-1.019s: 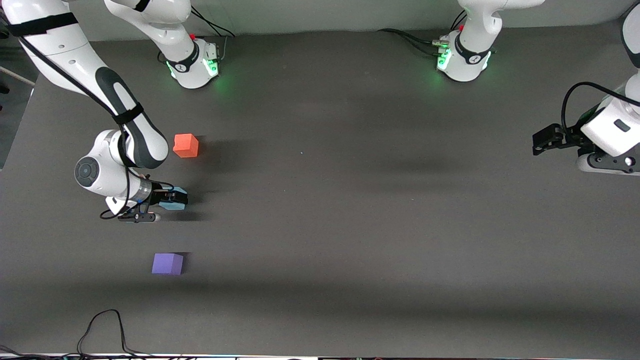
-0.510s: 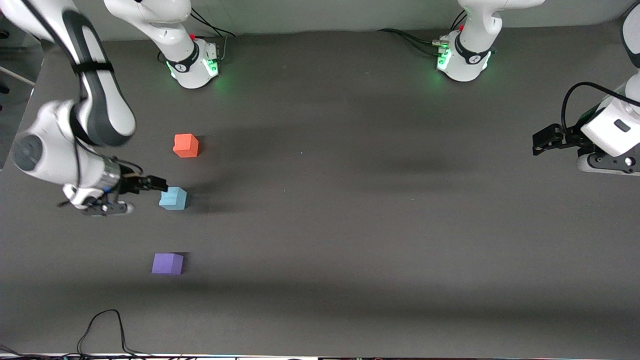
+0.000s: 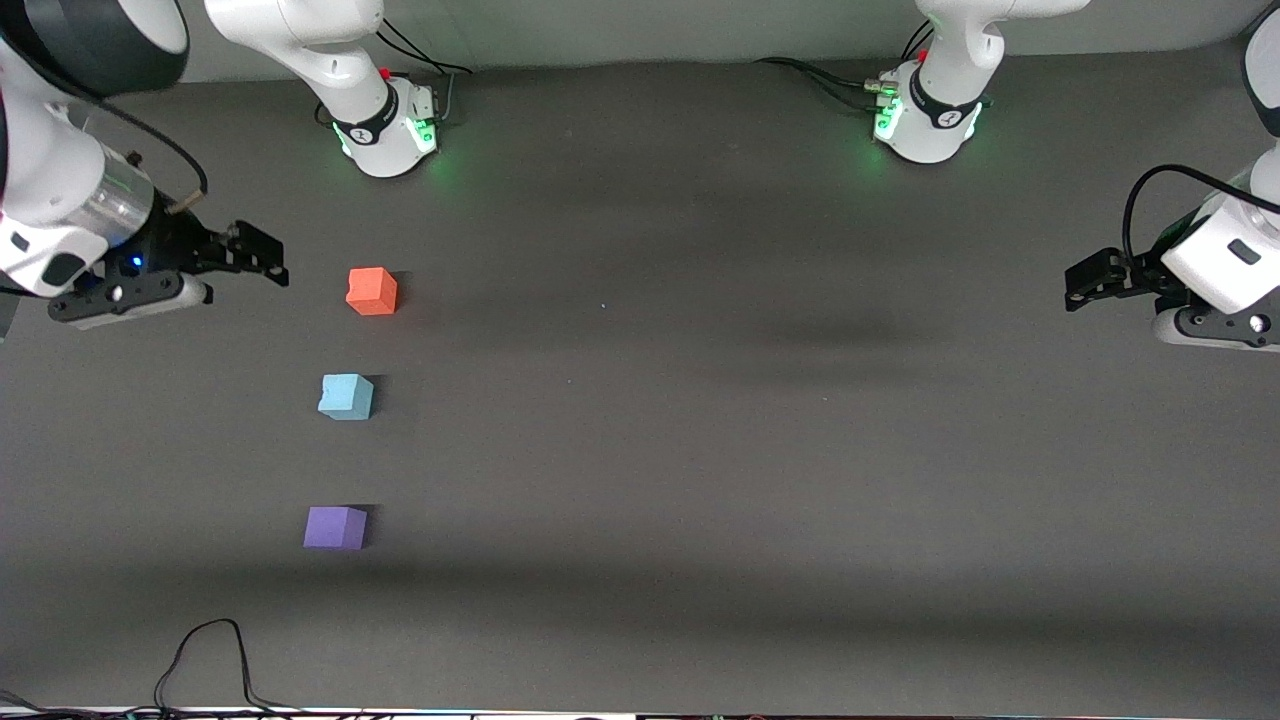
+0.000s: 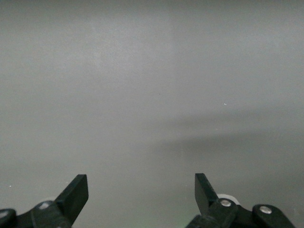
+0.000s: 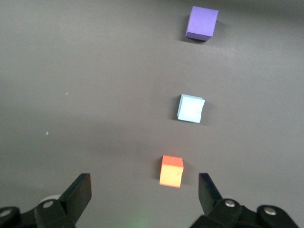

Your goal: Place blue block between orange and purple blocks

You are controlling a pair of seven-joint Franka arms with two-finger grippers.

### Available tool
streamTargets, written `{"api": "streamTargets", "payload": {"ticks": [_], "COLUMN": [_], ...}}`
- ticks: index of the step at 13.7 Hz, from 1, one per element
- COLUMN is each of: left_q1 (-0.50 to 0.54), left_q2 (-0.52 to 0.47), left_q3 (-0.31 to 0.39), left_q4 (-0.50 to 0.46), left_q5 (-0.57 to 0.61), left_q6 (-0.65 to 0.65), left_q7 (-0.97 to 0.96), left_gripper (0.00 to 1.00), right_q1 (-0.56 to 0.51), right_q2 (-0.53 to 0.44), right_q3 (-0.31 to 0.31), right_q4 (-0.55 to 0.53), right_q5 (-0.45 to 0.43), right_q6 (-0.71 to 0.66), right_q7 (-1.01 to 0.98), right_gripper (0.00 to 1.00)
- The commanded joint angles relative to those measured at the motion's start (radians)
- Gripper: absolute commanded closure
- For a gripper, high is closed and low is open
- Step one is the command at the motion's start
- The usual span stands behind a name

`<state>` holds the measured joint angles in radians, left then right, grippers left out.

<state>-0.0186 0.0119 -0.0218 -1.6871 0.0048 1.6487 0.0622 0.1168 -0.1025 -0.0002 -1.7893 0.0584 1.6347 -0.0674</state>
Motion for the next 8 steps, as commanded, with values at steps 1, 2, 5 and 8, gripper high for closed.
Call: {"api": "streamTargets", "payload": {"ticks": [1, 2, 5, 8], "left_q1": [0.005, 0.003, 0.003, 0.003], "left_q2": [0.005, 0.005, 0.005, 0.005], "left_q3": [-0.001, -0.001, -0.001, -0.001], "left_q4": [0.015, 0.015, 0.015, 0.015], "left_q5": [-0.012, -0.012, -0.012, -0.012], "left_q6": [-0.007, -0.007, -0.007, -0.007], "left_q7": [0.004, 0.004, 0.004, 0.004], "left_gripper": [0.00, 0.00, 0.00, 0.00], "right_q1": [0.151, 0.158, 0.161, 0.161], "right_q2": [0.029, 0.026, 0.033, 0.032], "right_q3": [-0.163, -0.172, -0.173, -0.170], "right_q4": [0.091, 0.097, 0.093, 0.077], "right_q5": [-0.017, -0.017, -0.015, -0.017], "right_q6": [-0.090, -0.091, -0.070, -0.062], "right_q7": [-0.012, -0.015, -0.005, 0.034], "right_gripper": [0.00, 0.00, 0.00, 0.00]}}
